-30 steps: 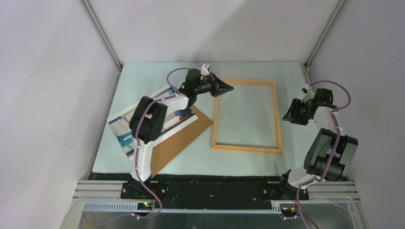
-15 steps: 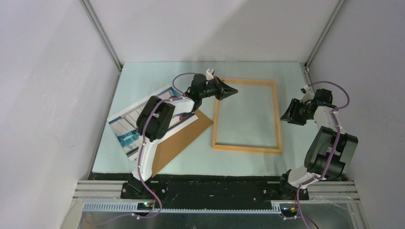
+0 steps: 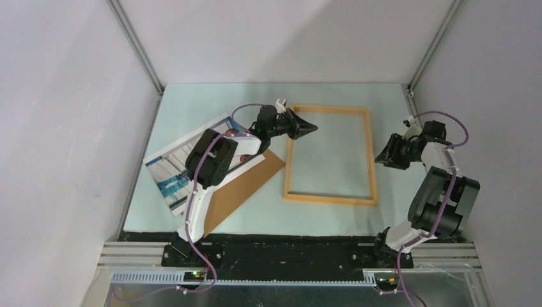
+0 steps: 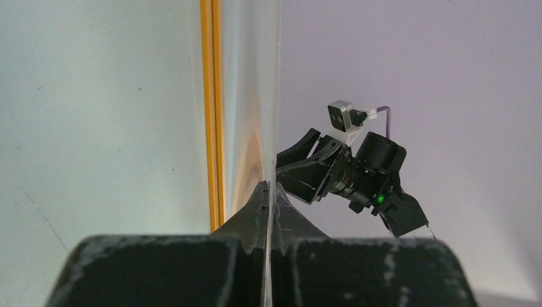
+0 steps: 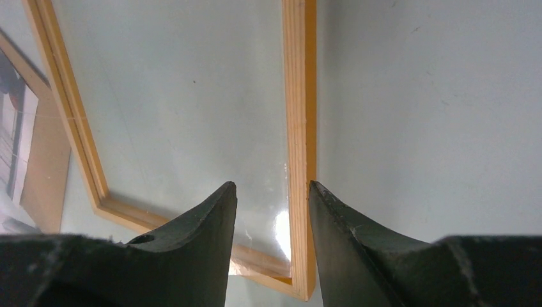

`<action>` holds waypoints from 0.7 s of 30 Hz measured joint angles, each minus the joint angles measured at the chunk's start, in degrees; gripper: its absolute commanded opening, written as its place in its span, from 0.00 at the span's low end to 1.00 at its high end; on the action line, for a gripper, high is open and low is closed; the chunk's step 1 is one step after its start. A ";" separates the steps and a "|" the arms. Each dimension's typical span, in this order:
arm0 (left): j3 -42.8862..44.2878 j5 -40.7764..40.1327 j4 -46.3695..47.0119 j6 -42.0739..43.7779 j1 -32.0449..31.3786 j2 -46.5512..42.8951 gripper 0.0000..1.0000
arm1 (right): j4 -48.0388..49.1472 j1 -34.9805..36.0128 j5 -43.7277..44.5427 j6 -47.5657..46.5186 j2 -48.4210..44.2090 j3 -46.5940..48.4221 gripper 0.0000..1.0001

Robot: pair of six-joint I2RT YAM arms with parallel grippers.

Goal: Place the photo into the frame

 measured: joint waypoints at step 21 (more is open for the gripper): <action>-3.39 -0.26 0.48 1.60 -0.02 0.00 0.00 | -0.15 -0.87 -1.40 -0.83 0.63 0.00 0.49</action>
